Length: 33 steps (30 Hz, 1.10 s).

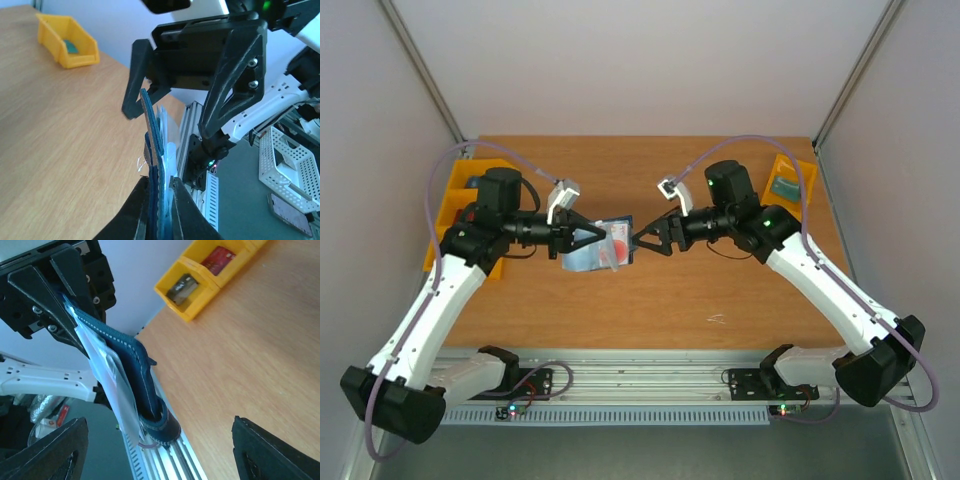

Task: Take the credit cards out of the card holder

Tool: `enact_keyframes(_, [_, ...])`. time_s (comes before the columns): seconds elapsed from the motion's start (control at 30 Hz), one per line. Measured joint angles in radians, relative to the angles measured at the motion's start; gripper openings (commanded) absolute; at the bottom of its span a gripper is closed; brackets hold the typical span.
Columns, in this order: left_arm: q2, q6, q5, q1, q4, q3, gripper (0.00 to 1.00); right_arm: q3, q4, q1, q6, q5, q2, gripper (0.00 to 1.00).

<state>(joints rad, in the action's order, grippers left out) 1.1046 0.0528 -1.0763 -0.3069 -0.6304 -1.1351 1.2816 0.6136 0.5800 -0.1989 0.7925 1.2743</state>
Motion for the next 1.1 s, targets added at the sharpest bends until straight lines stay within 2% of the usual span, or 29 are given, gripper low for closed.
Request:
enact_keyframes(0.1, [-0.038, -0.028, -0.010, -0.010, 0.020, -0.001, 0.00, 0.016, -0.024, 0.051, 0.005, -0.010, 0.000, 0.67])
enact_keyframes(0.33, [-0.072, -0.095, -0.016, -0.030, 0.063, 0.002, 0.00, 0.029, -0.092, 0.076, 0.043, 0.010, 0.008, 0.21])
enact_keyframes(0.4, [-0.073, -0.103, -0.015, -0.030, 0.067, 0.006, 0.00, 0.032, -0.101, 0.077, 0.052, 0.023, 0.013, 0.18])
enact_keyframes(0.47, [-0.073, -0.110, -0.014, -0.028, 0.073, 0.010, 0.00, 0.034, -0.105, 0.077, 0.061, 0.037, 0.014, 0.25])
enact_keyframes(0.53, [-0.074, -0.122, -0.014, -0.029, 0.091, 0.014, 0.00, 0.034, -0.116, 0.075, 0.072, 0.057, 0.017, 0.26])
enact_keyframes(0.67, [-0.079, -0.151, -0.018, -0.032, 0.133, 0.039, 0.00, 0.040, -0.140, 0.076, 0.084, 0.090, 0.036, 0.19])
enact_keyframes(0.77, [-0.079, -0.173, -0.018, -0.032, 0.145, 0.047, 0.00, 0.040, -0.145, 0.076, 0.088, 0.102, 0.041, 0.03])
enact_keyframes(0.87, [-0.079, -0.187, -0.012, -0.029, 0.152, 0.051, 0.01, 0.041, -0.154, 0.076, 0.091, 0.124, 0.040, 0.01])
enact_keyframes(0.9, [-0.079, -0.190, -0.011, -0.029, 0.155, 0.051, 0.12, 0.041, -0.155, 0.076, 0.089, 0.127, 0.040, 0.01])
enact_keyframes(0.97, [-0.080, -0.200, -0.003, -0.029, 0.158, 0.053, 0.42, 0.041, -0.157, 0.076, 0.089, 0.127, 0.039, 0.01])
enact_keyframes(1.0, [-0.080, -0.195, 0.014, -0.031, 0.158, 0.053, 0.53, 0.041, -0.156, 0.076, 0.089, 0.125, 0.039, 0.01])
enact_keyframes(1.03, [-0.080, -0.196, 0.048, -0.031, 0.155, 0.053, 0.59, 0.041, -0.152, 0.077, 0.085, 0.119, 0.038, 0.01])
enact_keyframes(1.1, [-0.080, -0.179, 0.116, -0.031, 0.133, 0.053, 0.64, 0.042, -0.125, 0.077, 0.072, 0.089, 0.031, 0.01])
